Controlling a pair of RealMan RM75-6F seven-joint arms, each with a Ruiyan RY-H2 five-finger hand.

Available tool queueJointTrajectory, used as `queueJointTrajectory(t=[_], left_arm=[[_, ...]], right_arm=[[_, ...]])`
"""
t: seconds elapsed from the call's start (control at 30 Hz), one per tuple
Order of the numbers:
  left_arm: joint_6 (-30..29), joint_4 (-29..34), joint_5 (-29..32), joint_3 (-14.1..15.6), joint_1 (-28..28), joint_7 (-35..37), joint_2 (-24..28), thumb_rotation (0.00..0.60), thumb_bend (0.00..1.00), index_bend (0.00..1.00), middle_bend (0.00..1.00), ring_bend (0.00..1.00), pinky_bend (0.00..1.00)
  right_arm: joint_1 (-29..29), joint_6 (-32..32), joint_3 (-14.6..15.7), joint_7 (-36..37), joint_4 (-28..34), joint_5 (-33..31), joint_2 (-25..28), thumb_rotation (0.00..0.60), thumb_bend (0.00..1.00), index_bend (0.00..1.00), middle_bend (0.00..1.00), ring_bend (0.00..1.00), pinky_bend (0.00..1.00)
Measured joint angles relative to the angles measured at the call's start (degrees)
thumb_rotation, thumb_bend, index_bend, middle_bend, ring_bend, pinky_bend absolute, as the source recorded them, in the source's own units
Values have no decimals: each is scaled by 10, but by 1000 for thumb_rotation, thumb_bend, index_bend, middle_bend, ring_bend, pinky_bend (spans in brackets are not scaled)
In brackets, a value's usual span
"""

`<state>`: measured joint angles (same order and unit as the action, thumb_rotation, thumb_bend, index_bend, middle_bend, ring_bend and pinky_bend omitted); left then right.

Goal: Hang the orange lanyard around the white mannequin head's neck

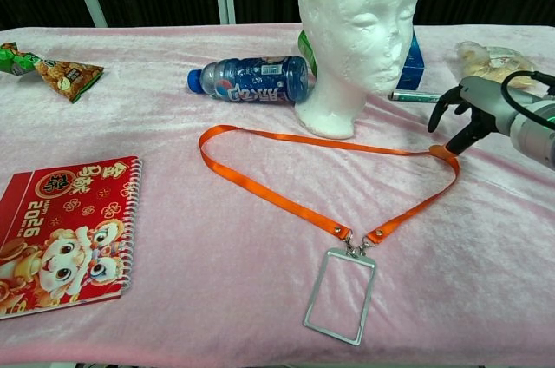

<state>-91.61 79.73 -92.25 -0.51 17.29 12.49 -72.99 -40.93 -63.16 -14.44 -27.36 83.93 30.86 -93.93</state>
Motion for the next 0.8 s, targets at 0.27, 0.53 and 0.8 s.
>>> queueJointTrajectory(t=[0.27, 0.53, 0.8], left_arm=[[5, -7, 6, -6, -5, 0, -4, 600, 163, 237, 115, 0, 50], [9, -10, 7, -9, -8, 3, -4, 600, 163, 237, 115, 0, 49], [13, -12, 6, -12, -11, 4, -3, 600, 163, 237, 115, 0, 49]], right_arm=[[11, 14, 6, 29, -34, 24, -20, 600, 247, 502, 97, 148, 150], [15, 19, 6, 42, -71, 40, -41, 600, 277, 537, 102, 149, 150], [19, 31, 0, 56, -99, 49, -57, 600, 281, 562, 104, 149, 150]])
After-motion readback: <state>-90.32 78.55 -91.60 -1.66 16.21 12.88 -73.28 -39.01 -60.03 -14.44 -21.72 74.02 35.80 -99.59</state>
